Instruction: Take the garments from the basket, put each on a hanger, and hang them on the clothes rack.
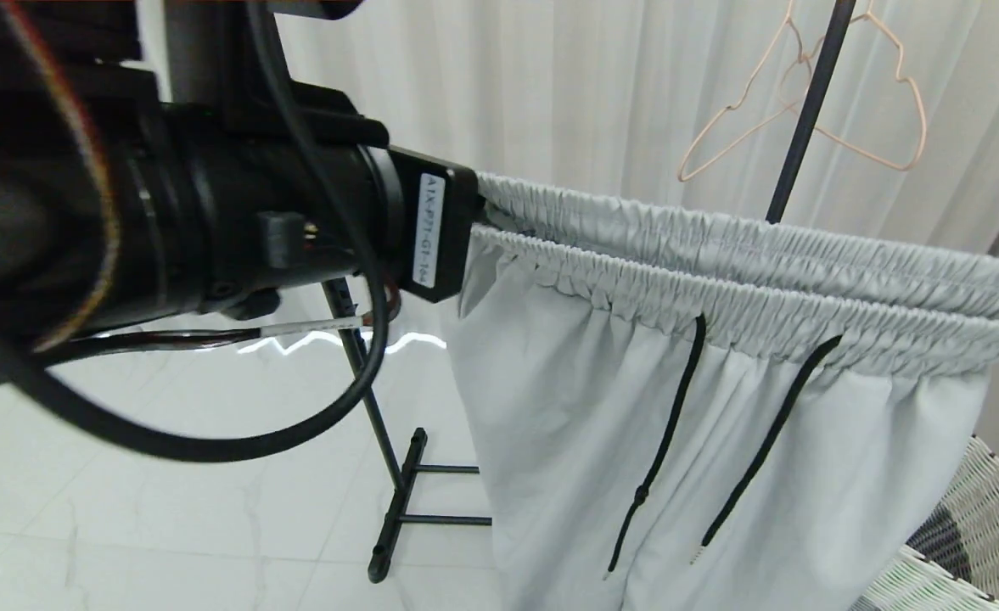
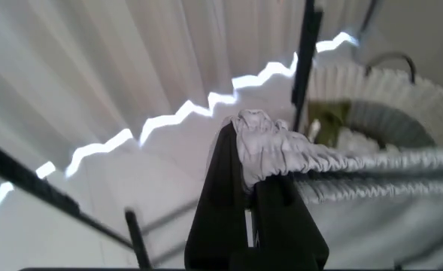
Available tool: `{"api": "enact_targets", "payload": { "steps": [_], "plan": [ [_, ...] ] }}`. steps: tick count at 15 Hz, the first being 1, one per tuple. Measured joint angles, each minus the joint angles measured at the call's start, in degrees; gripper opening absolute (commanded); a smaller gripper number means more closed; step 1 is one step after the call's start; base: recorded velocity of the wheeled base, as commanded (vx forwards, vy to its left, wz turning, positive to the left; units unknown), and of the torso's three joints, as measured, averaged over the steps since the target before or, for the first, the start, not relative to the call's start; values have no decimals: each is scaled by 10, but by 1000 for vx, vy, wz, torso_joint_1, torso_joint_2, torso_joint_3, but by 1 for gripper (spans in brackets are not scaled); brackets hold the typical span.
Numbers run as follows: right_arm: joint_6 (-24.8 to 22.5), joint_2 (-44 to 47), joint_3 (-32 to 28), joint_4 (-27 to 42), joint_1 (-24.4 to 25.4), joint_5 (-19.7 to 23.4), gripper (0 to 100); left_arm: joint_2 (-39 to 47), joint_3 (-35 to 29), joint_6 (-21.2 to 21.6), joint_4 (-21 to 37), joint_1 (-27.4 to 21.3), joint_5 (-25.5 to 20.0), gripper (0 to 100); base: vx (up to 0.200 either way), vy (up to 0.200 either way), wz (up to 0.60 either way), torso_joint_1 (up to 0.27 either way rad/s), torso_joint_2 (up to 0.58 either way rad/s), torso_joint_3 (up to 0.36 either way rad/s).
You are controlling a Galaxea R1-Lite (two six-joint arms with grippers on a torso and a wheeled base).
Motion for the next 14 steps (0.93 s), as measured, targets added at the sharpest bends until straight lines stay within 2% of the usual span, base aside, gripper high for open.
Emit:
{"api": "enact_targets", "payload": {
  "steps": [1,4,6,9,11,13,14],
  "plan": [
    [1,3,0,-33,-9,-19,0,-22,-2,-21,49,-4,-13,0,0,0,0,0,0,0],
    [1,30,11,-152,-50,-27,0,-94,-5,-45,195,-23,-62,0,0,0,0,0,0,0],
    [1,69,14,-252,-63,-27,0,-145,-3,-47,255,-56,-108,0,0,0,0,0,0,0],
    [-1,138,2,-354,-67,-28,0,-186,10,-47,260,-107,-135,0,0,0,0,0,0,0],
    [-1,168,-15,-367,-68,-29,0,-198,13,-47,259,-134,-136,0,0,0,0,0,0,0],
    [-1,178,-20,-367,-69,-30,0,-202,14,-44,225,-153,-132,0,0,0,0,0,0,0],
    [-1,176,-21,-364,-74,-32,0,-202,14,-26,216,-155,-124,0,0,0,0,0,0,0]
  ]
}}
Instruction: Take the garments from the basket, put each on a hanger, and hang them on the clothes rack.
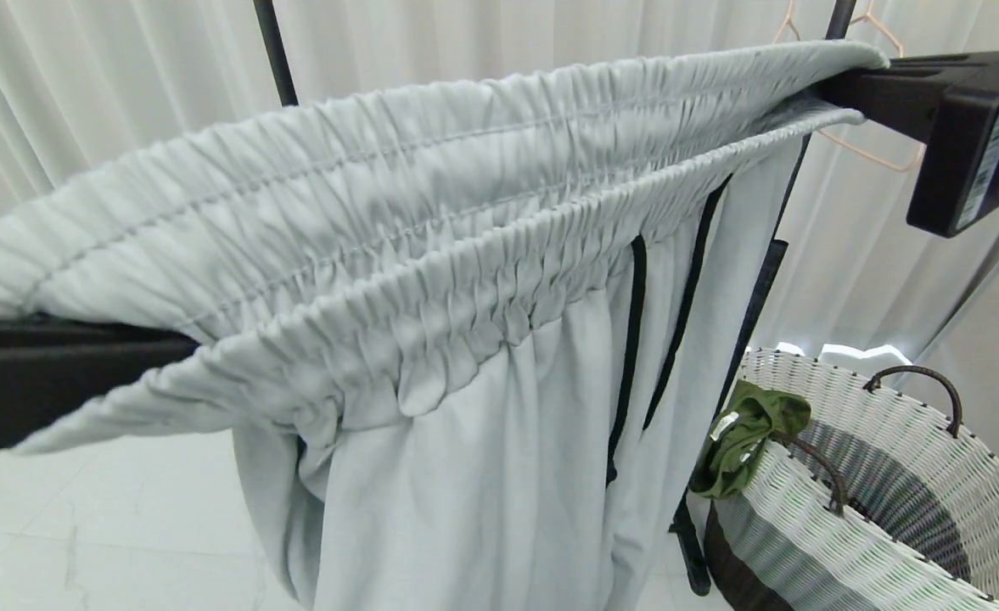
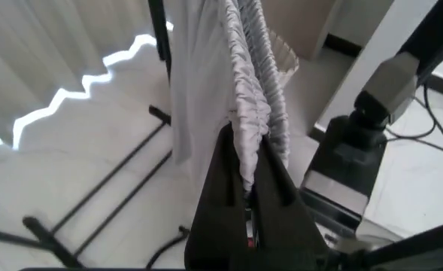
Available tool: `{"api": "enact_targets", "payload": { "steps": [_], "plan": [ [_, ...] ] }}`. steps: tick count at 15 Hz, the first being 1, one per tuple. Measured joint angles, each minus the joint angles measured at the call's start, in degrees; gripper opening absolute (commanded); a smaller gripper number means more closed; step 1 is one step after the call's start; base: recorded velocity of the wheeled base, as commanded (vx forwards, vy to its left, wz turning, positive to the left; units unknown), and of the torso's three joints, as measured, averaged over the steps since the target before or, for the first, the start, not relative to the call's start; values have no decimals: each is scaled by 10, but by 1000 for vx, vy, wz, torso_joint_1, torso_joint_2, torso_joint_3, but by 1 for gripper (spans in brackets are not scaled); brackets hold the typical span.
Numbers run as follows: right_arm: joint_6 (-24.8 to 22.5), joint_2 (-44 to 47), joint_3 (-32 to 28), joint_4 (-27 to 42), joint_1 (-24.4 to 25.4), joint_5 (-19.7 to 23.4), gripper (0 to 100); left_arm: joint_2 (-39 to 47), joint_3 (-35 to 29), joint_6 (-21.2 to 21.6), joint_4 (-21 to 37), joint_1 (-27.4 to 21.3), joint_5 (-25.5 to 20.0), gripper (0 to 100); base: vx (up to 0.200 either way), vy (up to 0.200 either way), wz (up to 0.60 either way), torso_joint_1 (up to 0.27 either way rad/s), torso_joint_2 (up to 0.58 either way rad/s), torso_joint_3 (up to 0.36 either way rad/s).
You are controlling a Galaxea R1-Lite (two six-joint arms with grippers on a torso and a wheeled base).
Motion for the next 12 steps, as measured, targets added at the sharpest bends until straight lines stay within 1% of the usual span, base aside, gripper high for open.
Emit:
{"api": "enact_targets", "payload": {
  "steps": [1,3,5,6,7,8,10,12],
  "plan": [
    [0,-7,-1,8,-10,-2,0,3,-2,29,-14,4,17,0,0,0,0,0,0,0],
    [0,-29,-7,49,-26,-3,0,17,-5,68,-71,25,37,0,0,0,0,0,0,0],
    [-1,-63,-16,127,-33,-3,0,41,-12,81,-143,44,43,0,0,0,0,0,0,0],
    [0,-82,-20,172,-35,-2,0,55,-17,82,-158,50,56,0,0,0,0,0,0,0],
    [0,-104,-20,217,-36,-1,0,69,-20,82,-162,54,73,0,0,0,0,0,0,0],
    [1,-120,-14,240,-36,0,0,80,-20,80,-163,56,92,0,0,0,0,0,0,0],
    [2,-137,-5,244,-32,0,0,97,-21,79,-165,57,112,0,0,0,0,0,0,0],
    [2,-140,-4,238,-28,0,0,106,-24,79,-165,58,115,0,0,0,0,0,0,0]
  ]
}}
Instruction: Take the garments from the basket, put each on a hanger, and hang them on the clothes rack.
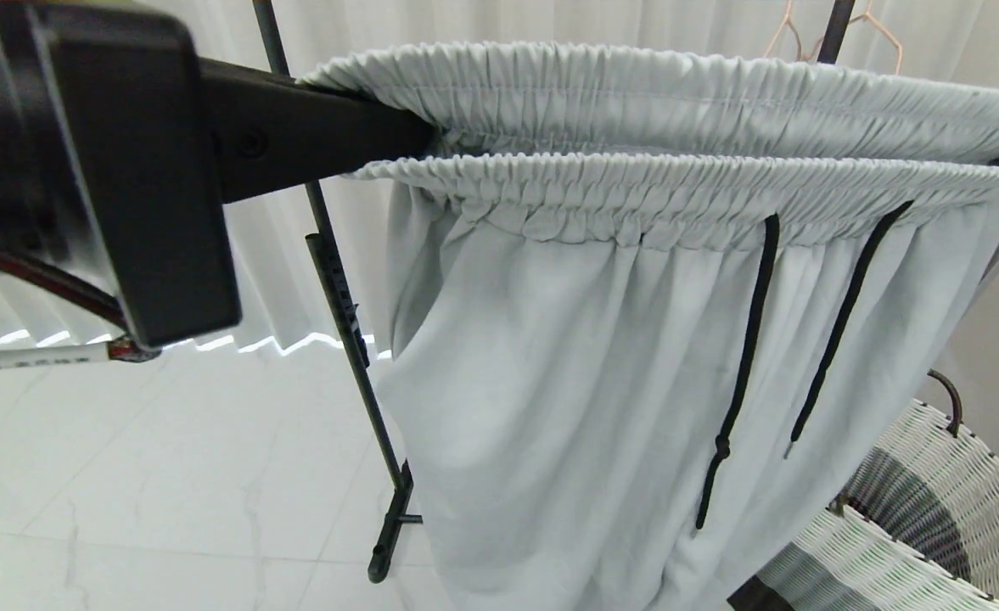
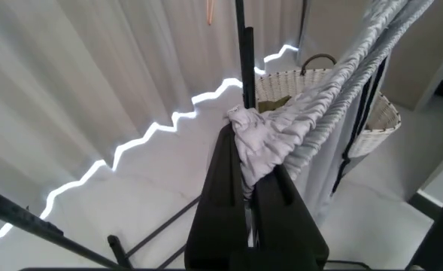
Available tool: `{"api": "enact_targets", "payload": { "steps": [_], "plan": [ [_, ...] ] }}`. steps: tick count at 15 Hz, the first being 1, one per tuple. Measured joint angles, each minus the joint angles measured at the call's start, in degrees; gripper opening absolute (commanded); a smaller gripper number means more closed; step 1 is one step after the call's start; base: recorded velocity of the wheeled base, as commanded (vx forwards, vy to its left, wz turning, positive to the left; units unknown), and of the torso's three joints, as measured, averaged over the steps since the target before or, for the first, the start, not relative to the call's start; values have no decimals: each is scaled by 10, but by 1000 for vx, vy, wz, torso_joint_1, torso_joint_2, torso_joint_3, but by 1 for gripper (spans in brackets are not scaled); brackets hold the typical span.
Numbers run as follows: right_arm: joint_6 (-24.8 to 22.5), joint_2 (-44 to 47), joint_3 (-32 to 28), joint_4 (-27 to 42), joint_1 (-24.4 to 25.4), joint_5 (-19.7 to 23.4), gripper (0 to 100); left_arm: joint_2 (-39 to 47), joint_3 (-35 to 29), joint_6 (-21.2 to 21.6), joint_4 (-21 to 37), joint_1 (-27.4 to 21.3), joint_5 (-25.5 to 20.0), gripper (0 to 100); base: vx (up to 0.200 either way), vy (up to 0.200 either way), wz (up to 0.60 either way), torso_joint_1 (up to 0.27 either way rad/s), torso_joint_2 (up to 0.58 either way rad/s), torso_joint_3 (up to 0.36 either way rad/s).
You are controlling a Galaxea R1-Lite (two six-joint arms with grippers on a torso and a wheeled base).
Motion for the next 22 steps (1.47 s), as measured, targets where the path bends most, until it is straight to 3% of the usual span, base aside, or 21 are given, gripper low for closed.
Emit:
{"api": "enact_targets", "payload": {
  "steps": [5,10,22],
  "plan": [
    [-2,2,1,-10,16,0,0,2,1,1,0,8,51,0,0,0,0,0,0,0],
    [-2,18,2,-32,53,-1,0,3,3,1,0,10,58,0,0,0,0,0,0,0],
    [-1,21,4,-33,55,-1,0,8,-9,1,0,11,65,0,0,0,0,0,0,0]
  ]
}}
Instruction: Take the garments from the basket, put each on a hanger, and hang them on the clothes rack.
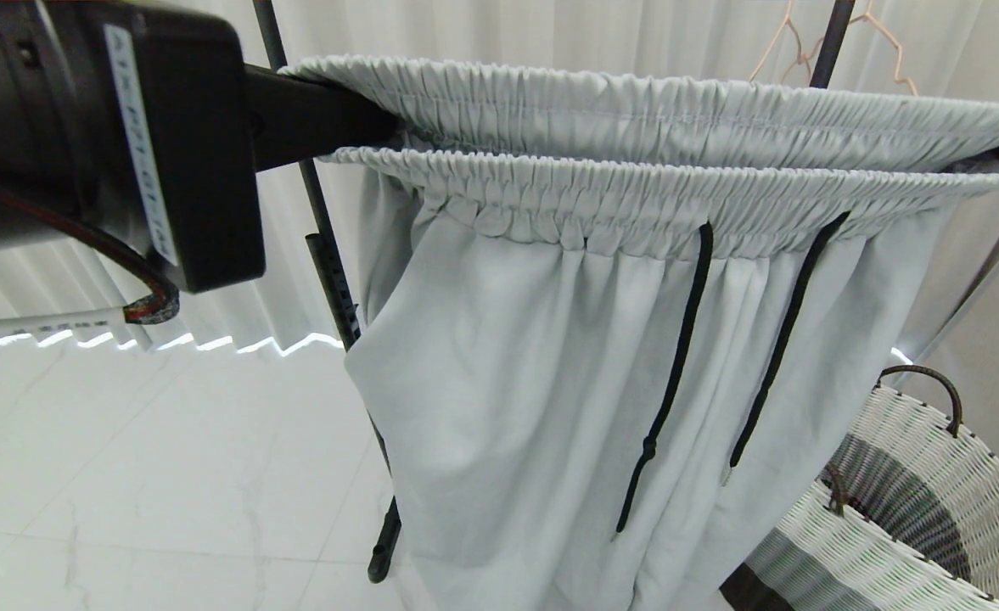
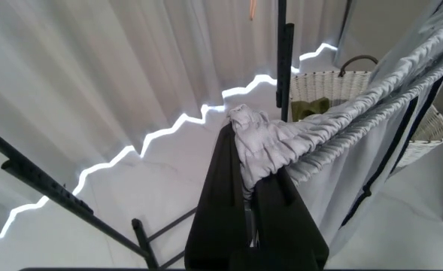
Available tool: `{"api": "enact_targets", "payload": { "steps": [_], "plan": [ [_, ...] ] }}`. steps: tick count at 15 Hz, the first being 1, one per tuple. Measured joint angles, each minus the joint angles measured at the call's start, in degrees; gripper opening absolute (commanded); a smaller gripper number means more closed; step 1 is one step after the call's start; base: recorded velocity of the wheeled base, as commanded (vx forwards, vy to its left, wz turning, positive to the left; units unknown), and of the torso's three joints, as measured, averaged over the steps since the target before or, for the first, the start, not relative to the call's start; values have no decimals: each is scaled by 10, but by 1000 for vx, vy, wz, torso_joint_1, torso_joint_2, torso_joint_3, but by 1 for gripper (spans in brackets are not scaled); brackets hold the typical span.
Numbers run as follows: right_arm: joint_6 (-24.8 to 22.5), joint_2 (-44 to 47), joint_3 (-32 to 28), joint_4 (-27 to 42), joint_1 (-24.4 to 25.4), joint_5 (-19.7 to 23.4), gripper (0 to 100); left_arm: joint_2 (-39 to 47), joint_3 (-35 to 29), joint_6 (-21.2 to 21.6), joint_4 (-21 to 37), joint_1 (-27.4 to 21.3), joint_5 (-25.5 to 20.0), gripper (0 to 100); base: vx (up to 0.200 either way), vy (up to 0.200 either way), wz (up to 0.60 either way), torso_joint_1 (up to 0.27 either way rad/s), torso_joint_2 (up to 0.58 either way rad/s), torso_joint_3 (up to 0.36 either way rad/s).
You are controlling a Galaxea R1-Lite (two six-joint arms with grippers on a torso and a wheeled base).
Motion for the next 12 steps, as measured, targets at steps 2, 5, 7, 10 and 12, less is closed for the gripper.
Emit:
{"api": "enact_targets", "payload": {
  "steps": [2,5,7,10,12],
  "plan": [
    [0,0,1,1,0,0,100,0,1,0,0,0,0,0,0,0,0,0,0,0],
    [-3,-5,10,1,0,-1,100,0,3,-1,0,4,0,0,0,0,0,0,0,0],
    [-18,-15,21,2,1,3,100,0,5,-3,0,16,1,0,0,0,0,0,0,0],
    [-22,-36,23,2,2,7,100,1,9,-3,0,56,12,0,0,0,0,0,0,0],
    [-20,-50,25,4,3,7,100,0,16,-3,1,73,14,0,0,0,0,0,0,0]
  ]
}}
